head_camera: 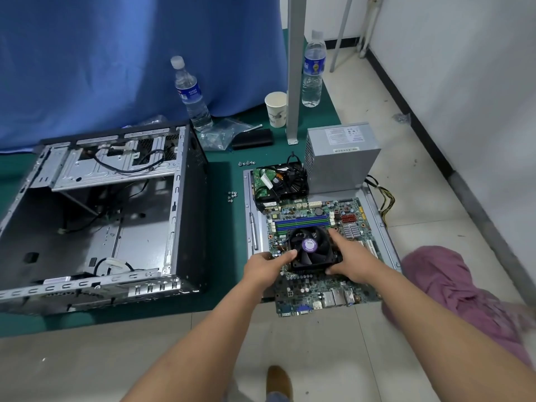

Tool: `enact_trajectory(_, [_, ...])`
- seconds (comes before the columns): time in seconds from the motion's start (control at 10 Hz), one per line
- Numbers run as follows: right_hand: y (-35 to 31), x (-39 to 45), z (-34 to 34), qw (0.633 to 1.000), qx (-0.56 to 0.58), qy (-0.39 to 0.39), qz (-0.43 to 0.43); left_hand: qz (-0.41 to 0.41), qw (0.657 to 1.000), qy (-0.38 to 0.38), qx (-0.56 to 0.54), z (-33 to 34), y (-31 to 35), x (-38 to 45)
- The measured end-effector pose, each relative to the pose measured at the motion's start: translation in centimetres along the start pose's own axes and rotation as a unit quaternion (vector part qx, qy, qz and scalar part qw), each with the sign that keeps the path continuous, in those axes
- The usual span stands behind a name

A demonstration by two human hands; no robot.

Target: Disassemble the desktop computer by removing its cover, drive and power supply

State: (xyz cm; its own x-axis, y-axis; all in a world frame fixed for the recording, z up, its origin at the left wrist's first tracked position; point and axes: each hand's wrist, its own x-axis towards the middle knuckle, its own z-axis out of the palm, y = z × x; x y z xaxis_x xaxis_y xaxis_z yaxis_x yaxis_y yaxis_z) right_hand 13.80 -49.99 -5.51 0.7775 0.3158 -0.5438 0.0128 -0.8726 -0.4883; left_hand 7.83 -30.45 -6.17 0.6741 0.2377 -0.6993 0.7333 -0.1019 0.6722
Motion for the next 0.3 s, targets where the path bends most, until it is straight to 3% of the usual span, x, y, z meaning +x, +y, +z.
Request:
enact_trajectory(0.1, [-0.6, -0.2, -0.1, 1.000, -0.015, -0.018, 0.009, 0.033, 0.984, -0.015, 0.173, -0.8, 0.8, -0.5])
enact_trajectory(0.2, [-1.1, -0.5, -0.9, 1.000, -0.017, -0.009, -0.006, 0.101, 0.920, -0.055, 0.375, -2.9, 1.8, -1.5])
enact_trajectory(0.3, [-1.6, -1.9, -1.9, 0.998, -0.050, -0.001, -0.028, 0.147, 0.880, -0.130, 0.432, -6.1, 2.5, -3.4])
